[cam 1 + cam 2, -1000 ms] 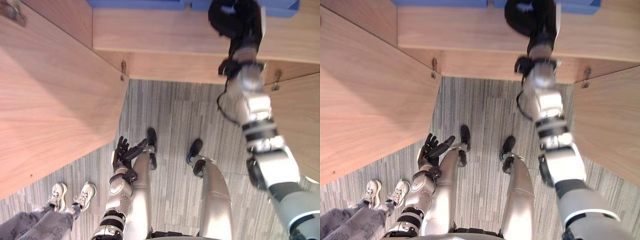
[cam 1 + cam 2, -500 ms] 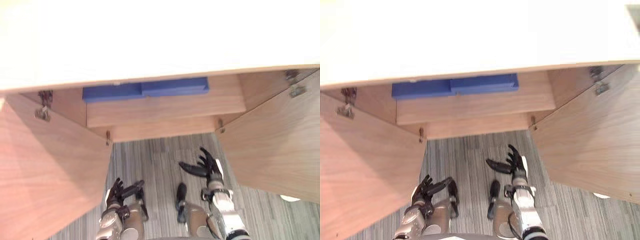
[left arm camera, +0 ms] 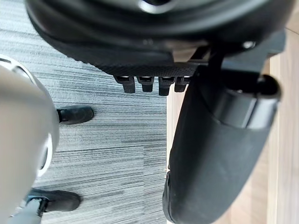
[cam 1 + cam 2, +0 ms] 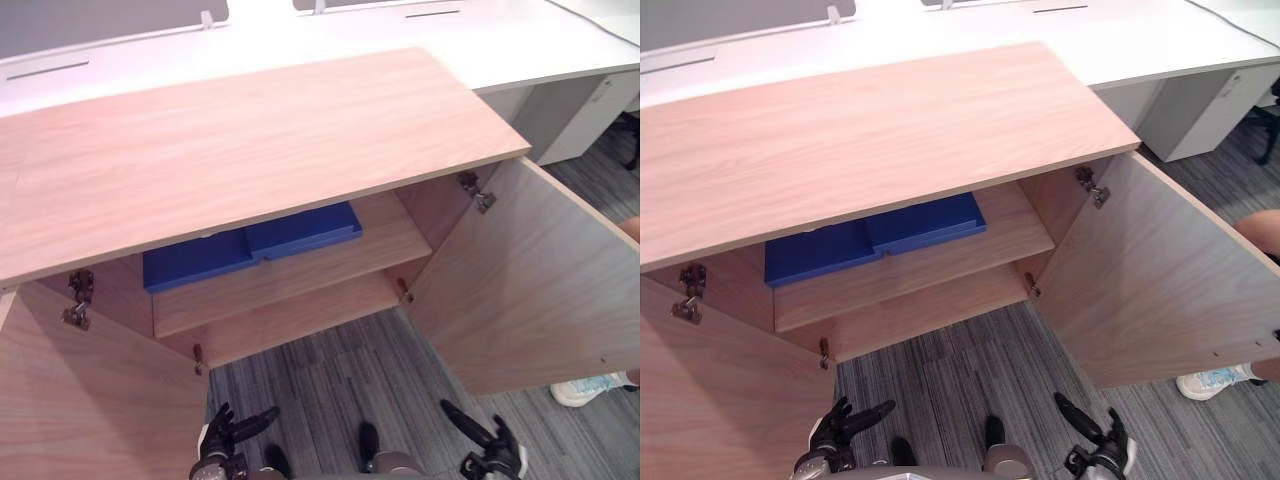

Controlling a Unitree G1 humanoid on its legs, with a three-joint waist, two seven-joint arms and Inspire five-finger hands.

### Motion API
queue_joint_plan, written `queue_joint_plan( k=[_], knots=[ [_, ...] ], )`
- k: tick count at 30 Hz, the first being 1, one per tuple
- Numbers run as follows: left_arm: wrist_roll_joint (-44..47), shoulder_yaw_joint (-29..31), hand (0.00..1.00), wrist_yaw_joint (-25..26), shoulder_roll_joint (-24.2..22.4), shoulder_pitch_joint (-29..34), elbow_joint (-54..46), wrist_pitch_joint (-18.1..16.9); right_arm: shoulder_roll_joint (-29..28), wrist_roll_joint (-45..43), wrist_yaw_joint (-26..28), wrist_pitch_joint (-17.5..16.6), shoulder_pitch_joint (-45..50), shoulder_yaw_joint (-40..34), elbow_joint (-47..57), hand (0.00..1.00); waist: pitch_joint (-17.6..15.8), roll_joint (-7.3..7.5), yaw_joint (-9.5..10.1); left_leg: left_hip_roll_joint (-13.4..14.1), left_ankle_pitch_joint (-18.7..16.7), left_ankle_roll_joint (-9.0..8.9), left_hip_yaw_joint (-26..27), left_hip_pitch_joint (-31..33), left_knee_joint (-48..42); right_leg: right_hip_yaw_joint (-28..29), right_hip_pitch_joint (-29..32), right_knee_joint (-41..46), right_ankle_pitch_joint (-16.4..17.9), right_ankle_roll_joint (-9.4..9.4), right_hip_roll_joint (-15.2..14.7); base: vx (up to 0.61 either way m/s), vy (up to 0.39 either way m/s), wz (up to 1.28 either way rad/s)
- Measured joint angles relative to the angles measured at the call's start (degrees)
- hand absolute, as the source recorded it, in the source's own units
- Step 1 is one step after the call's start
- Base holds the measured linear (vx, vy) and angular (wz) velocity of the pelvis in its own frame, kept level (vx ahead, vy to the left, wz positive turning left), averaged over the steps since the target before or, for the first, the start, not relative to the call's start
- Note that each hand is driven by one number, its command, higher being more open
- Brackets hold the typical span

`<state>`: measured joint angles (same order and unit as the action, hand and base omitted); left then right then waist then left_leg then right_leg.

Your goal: Walk over to the cabinet, pick up the folder, carry it to the office cabinet, place the folder inside the office cabinet, then close the office cabinet door

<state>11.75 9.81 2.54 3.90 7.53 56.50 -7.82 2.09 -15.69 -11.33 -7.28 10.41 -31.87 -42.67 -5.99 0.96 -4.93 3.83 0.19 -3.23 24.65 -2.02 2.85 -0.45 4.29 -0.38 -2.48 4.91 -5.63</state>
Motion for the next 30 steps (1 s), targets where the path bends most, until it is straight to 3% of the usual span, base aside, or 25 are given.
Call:
queue_joint_plan(
  k=[2,6,9,16,19,24,27,30],
  knots=[
    [-0.02,-0.1,1.0,-0.09,0.16,0.87,0.0,0.0,1.48,-1.04,-0.19,0.19,-0.42,-2.2,3.87,1.0,0.1,-0.22,-0.72,-0.28,-0.07,0.04,1.3,-0.33,0.31,1.57,0.61,0.0,-0.28,0.11,-0.06,-0.08,0.022,-0.43],
    [-0.67,-0.91,1.0,-0.51,0.28,1.6,0.01,-0.05,10.25,-1.12,-0.34,0.03,-3.77,-6.02,6.83,1.0,0.15,-1.38,-1.38,-1.12,-0.49,0.49,2.93,-0.44,0.68,3.65,1.57,-0.55,-1.06,0.41,-0.41,-0.05,0.019,-0.26],
    [-0.67,-2.86,1.0,-1.23,0.5,2.18,-0.13,-0.25,19.58,-1.13,-0.18,-0.82,-8.99,-6.2,6.87,1.0,-0.58,-3.66,-2.32,-1.9,-0.94,0.69,3.45,-0.18,0.66,4.65,2.38,-0.64,-1.18,0.59,-0.68,-0.02,0.015,-0.14],
    [-0.56,-7.61,1.0,-2.19,-0.1,2.75,-1.51,-1.29,33.86,-1.13,0.77,-1.85,-22.49,-0.65,-0.48,1.0,-2.1,-8.2,-2.18,-2.05,-1.29,0.87,1.86,1.4,0.59,5.22,4.06,-0.91,-1.66,0.98,-0.65,0.02,-0.03,-0.08],
    [-0.55,-9.31,1.0,-2.79,-0.84,2.81,-2.5,-1.56,36.84,-3.33,0.07,-2.1,-26.04,1.06,-3.9,1.0,-2.81,-9.31,-2.27,-2.07,-1.59,0.87,1.4,1.44,0.57,5.16,4.08,-0.92,-1.66,0.99,-0.7,0.01,-0.036,-0.02],
    [-0.56,-10.3,1.0,-2.94,-1.48,2.82,-2.31,-2.08,38.99,-3.39,0.18,-2.13,-26.08,6.83,-3.08,1.0,-3.98,-9.55,-3.85,-2.0,-2.12,0.8,1.32,1.47,-0.13,5.61,4.14,-0.9,-1.7,1.06,-0.84,-0.05,-0.04,-0.07],
    [-0.61,-10.27,1.0,-2.92,-2.14,2.84,-2.3,-2.07,38.65,-3.36,0.26,-2.05,-24.77,9.49,1.02,1.0,-4.34,-9.55,-4.18,-1.85,-2.74,0.67,2.76,1.51,-0.88,7.58,4.94,-0.91,-2.08,1.41,-0.61,-0.07,-0.047,-0.3],
    [-0.77,-10.08,1.0,-2.79,-2.28,2.99,-2.06,-2.01,34.77,-3.16,0.84,-2.01,-18.85,10.88,12.27,1.0,-4.61,-9.27,-4.43,-0.98,-3.95,0.06,5.12,1.38,-2.17,10.62,5.82,-1.02,-2.74,1.31,0.56,-0.04,-0.064,-0.54]
  ],
)
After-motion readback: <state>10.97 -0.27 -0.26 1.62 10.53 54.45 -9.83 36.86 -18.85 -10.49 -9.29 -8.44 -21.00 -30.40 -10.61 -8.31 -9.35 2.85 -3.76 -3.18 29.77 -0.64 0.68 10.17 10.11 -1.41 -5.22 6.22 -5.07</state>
